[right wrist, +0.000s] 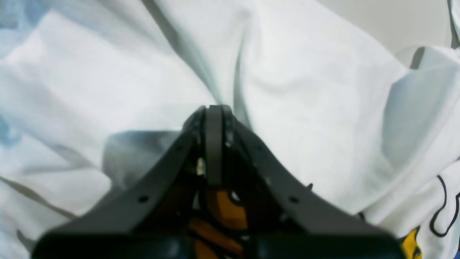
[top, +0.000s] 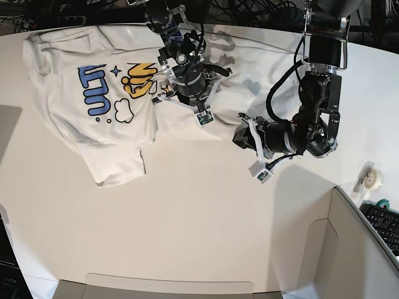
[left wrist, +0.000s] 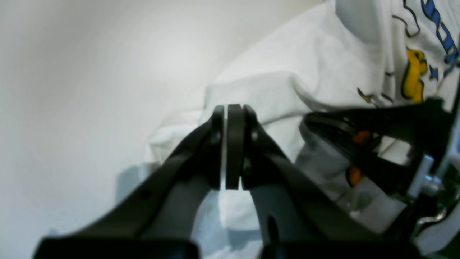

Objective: Layout the t-shirt on the table in an organized manner, then fold the t-shirt properly
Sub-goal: 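Release the shirt with the left gripper and pull it back outward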

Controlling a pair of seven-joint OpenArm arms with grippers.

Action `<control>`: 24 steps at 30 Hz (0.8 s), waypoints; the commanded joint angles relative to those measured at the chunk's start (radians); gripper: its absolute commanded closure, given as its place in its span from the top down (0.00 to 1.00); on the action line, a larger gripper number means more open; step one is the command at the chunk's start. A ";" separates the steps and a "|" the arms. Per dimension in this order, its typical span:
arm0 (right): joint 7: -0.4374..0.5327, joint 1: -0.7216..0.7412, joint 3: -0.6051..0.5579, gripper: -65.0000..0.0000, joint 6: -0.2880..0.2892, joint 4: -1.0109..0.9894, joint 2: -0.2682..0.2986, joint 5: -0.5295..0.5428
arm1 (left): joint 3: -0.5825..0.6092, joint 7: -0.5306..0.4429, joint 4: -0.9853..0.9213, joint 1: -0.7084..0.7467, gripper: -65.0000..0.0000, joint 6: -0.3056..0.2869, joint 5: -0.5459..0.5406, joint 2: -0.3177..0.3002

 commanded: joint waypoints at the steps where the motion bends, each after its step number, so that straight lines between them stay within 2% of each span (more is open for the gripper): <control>1: -0.082 -0.016 0.000 0.00 0.011 -0.019 -0.001 0.021 | -0.002 -0.036 0.000 -0.017 0.03 -0.003 -0.016 -0.010; 4: -0.082 -0.017 0.000 0.00 0.011 -0.018 -0.001 0.021 | -0.002 -0.059 -0.034 -0.017 0.03 -0.003 -0.008 -0.013; 10: -0.082 -0.017 0.000 0.00 0.011 -0.018 -0.001 0.021 | -0.002 -0.075 -0.042 -0.014 0.03 -0.003 0.149 -0.009; 15: -0.084 -0.017 0.000 0.00 0.011 -0.018 -0.001 0.021 | 0.000 -0.121 -0.045 -0.010 0.03 -0.003 0.222 -0.009; 19: -0.086 -0.017 0.000 0.00 0.012 -0.018 -0.001 0.021 | 0.006 -0.122 -0.054 0.003 0.03 -0.003 0.231 -0.010; 24: -0.086 -0.017 0.000 0.00 0.012 -0.018 -0.001 0.021 | 0.072 -0.130 -0.099 0.012 0.03 -0.003 0.231 -0.015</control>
